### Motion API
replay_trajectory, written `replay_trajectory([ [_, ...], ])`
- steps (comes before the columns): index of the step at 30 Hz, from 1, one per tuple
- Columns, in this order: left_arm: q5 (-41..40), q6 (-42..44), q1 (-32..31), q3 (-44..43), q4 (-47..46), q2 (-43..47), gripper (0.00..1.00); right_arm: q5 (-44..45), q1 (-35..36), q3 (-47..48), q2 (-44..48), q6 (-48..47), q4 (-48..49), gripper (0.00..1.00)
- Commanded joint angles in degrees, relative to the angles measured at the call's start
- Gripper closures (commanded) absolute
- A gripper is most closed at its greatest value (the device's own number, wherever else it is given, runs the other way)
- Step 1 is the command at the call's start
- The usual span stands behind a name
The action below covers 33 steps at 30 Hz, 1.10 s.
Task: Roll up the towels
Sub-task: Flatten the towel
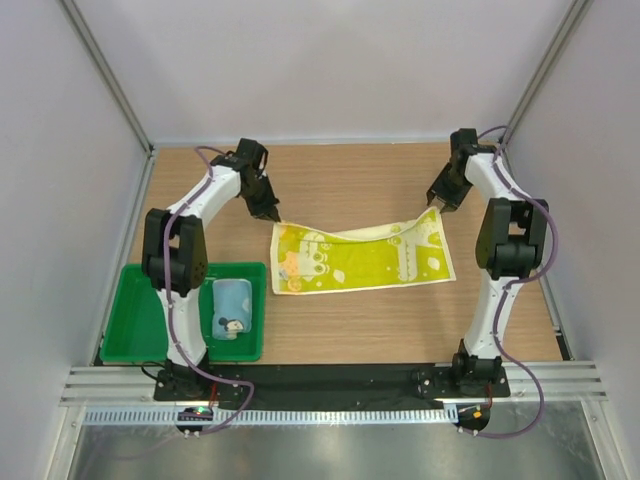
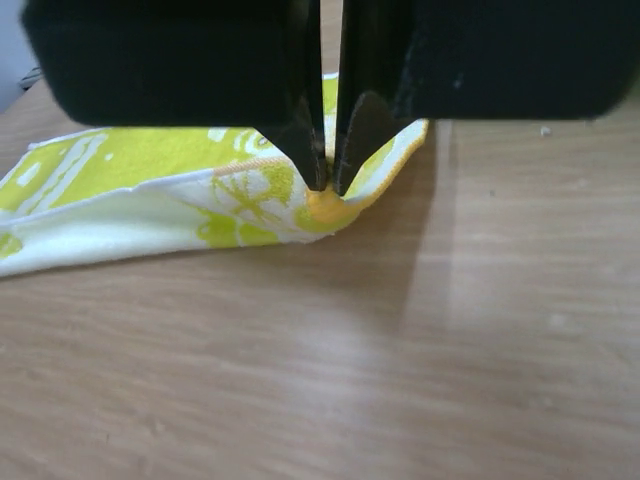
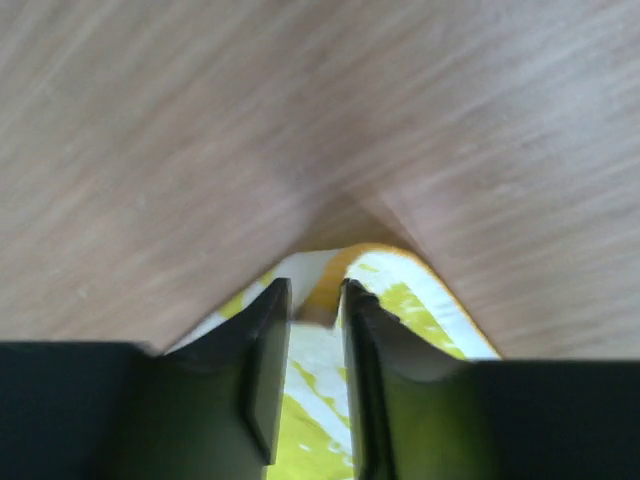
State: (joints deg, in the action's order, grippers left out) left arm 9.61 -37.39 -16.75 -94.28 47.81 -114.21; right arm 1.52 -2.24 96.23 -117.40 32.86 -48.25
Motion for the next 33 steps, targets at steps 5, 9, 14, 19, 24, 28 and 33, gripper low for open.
replay_trajectory([
  [5,11.7,-2.9,7.3,-8.7,-1.1,-7.9,0.70,-2.2,-1.1,22.4,-7.5,-2.5,-8.3,0.31],
  [9,11.1,-2.9,8.1,-11.0,0.3,-7.2,0.64,1.5,-1.9,22.9,-3.9,-2.8,-8.8,0.28],
  [14,8.8,-2.2,8.1,-9.4,0.4,-3.3,0.62,4.6,-2.1,16.5,3.4,-4.9,-7.2,0.25],
  [19,9.2,-1.1,7.5,-4.8,-2.1,3.2,0.62,-0.3,-2.1,2.2,15.1,-5.8,-1.7,0.26],
  [24,8.9,-0.1,3.9,0.8,-4.2,10.3,0.61,-11.7,-2.0,-18.1,30.3,-5.2,14.1,0.26],
  [28,7.0,1.7,-3.8,7.3,-4.5,16.2,0.60,-14.8,-1.1,-27.7,39.6,-2.5,18.1,0.26],
  [33,3.8,-1.7,-13.1,19.5,-4.2,24.2,0.60,-16.3,-0.4,-34.0,46.8,-2.2,16.3,0.28],
])
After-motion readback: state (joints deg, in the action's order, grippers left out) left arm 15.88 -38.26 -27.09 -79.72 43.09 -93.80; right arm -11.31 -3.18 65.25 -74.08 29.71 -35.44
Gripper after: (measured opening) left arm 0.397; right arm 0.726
